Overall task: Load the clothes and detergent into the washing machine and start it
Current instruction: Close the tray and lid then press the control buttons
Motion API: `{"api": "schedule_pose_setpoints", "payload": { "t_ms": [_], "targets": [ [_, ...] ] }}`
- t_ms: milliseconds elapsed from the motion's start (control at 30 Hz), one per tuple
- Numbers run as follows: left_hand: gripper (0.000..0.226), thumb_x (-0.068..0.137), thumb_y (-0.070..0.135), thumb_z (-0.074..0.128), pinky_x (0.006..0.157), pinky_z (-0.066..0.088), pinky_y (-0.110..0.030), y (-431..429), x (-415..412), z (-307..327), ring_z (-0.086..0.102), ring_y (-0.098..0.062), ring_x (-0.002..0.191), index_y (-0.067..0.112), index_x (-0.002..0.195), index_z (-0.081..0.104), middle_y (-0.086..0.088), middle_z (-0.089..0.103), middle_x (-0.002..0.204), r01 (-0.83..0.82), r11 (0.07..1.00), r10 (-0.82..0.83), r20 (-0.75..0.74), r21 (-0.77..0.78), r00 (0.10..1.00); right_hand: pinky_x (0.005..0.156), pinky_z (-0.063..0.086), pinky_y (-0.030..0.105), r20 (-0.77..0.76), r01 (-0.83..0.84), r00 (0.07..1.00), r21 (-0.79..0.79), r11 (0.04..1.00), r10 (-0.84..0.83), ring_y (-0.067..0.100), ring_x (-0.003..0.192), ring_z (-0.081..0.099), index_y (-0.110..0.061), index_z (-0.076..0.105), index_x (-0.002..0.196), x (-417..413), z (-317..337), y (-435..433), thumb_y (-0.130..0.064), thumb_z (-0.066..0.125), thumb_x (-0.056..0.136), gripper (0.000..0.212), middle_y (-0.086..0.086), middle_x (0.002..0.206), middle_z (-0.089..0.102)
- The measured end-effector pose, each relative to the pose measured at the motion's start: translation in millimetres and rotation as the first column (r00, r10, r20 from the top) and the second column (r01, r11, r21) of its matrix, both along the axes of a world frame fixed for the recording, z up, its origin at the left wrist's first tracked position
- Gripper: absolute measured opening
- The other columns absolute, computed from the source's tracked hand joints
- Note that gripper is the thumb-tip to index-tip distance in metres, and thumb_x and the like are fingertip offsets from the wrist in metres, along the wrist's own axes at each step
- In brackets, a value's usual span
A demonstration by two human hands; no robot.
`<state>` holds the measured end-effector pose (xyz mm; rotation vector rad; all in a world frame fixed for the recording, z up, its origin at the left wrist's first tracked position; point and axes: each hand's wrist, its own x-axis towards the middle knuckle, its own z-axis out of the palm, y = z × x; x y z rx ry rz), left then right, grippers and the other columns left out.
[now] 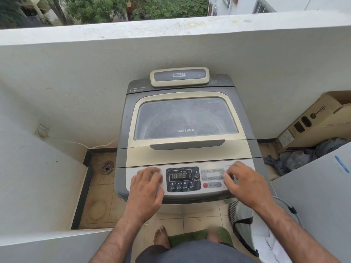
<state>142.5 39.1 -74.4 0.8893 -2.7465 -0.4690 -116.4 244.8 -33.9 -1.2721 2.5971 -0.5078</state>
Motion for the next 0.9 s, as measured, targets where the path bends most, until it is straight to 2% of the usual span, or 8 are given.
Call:
{"api": "schedule_pose_setpoints", "payload": {
  "t_ms": [100, 200, 333, 433, 567, 733, 900],
  "targets": [
    [0.016, 0.088, 0.024, 0.056, 0.09, 0.045, -0.039, -7.8, -6.0, 1.9, 0.049, -0.021, 0.112, 0.023, 0.103, 0.055, 0.004, 0.052, 0.124, 0.034, 0.999, -0.033, 0.026, -0.039, 0.999, 0.057, 0.039, 0.019, -0.007, 0.008, 1.0, -0.026, 1.0, -0.008, 0.008, 0.078, 0.056, -0.028, 0.065, 0.081, -11.0, 0.0, -6.2, -0.037, 0.061, 0.097, 0.019, -0.013, 0.085, 0.059],
    [0.022, 0.089, 0.028, 0.05, 0.093, 0.045, -0.039, -17.3, -12.7, 4.5, 0.05, -0.021, 0.11, 0.021, 0.11, 0.055, 0.002, 0.052, 0.122, 0.08, 0.992, -0.075, 0.055, -0.097, 0.996, 0.062, 0.044, 0.025, -0.047, 0.022, 0.999, -0.077, 0.997, -0.026, 0.011, 0.079, 0.053, -0.027, 0.065, 0.082, -25.8, -5.8, -10.8, -0.033, 0.064, 0.096, 0.016, -0.012, 0.084, 0.058],
    [0.032, 0.089, 0.028, 0.053, 0.098, 0.044, -0.042, -32.8, -16.9, 5.2, 0.049, -0.024, 0.115, 0.019, 0.12, 0.053, -0.003, 0.051, 0.129, 0.052, 0.988, -0.042, 0.073, -0.145, 0.996, 0.073, 0.048, 0.034, -0.107, 0.07, 0.99, -0.158, 0.985, -0.088, 0.015, 0.092, 0.051, -0.023, 0.069, 0.094, -46.0, -14.0, -13.9, -0.027, 0.065, 0.094, 0.005, -0.007, 0.096, 0.06],
    [0.04, 0.089, 0.031, 0.048, 0.102, 0.046, -0.047, -43.8, -20.0, 6.5, 0.047, -0.025, 0.121, 0.016, 0.127, 0.05, -0.008, 0.051, 0.133, 0.039, 0.98, -0.026, 0.071, -0.193, 0.997, 0.078, 0.046, 0.037, -0.18, 0.084, 0.977, -0.176, 0.981, -0.116, 0.017, 0.1, 0.048, -0.021, 0.065, 0.109, -57.6, -21.5, -14.7, -0.023, 0.063, 0.093, 0.016, -0.001, 0.111, 0.059],
    [0.044, 0.088, 0.031, 0.045, 0.1, 0.048, -0.048, -46.8, -22.5, 3.7, 0.047, -0.028, 0.12, 0.015, 0.129, 0.049, -0.01, 0.048, 0.133, 0.026, 0.975, -0.014, 0.056, -0.221, 0.998, 0.08, 0.043, 0.039, -0.222, 0.156, 0.957, -0.15, 0.976, -0.187, 0.023, 0.109, 0.049, -0.022, 0.058, 0.122, -55.5, -33.1, -17.1, -0.032, 0.052, 0.09, 0.033, 0.002, 0.126, 0.057],
    [0.049, 0.083, 0.032, 0.046, 0.092, 0.048, -0.049, -44.0, -26.2, -2.5, 0.045, -0.03, 0.115, 0.016, 0.129, 0.049, -0.011, 0.046, 0.133, -0.034, 0.976, 0.039, 0.018, -0.217, 0.999, 0.082, 0.033, 0.036, -0.263, 0.236, 0.925, -0.171, 0.957, -0.275, 0.025, 0.111, 0.047, -0.021, 0.056, 0.123, -43.4, -40.7, -24.0, -0.029, 0.053, 0.088, 0.037, 0.004, 0.127, 0.055],
    [0.044, 0.083, 0.033, 0.046, 0.089, 0.048, -0.047, -44.5, -26.3, -3.6, 0.045, -0.03, 0.112, 0.015, 0.123, 0.049, -0.011, 0.048, 0.131, -0.049, 0.975, 0.051, 0.001, -0.217, 0.999, 0.081, 0.037, 0.039, -0.261, 0.242, 0.922, -0.186, 0.952, -0.286, 0.027, 0.109, 0.047, -0.02, 0.058, 0.123, -43.4, -41.9, -23.2, -0.029, 0.053, 0.087, 0.038, 0.005, 0.125, 0.056]
  ]
}}
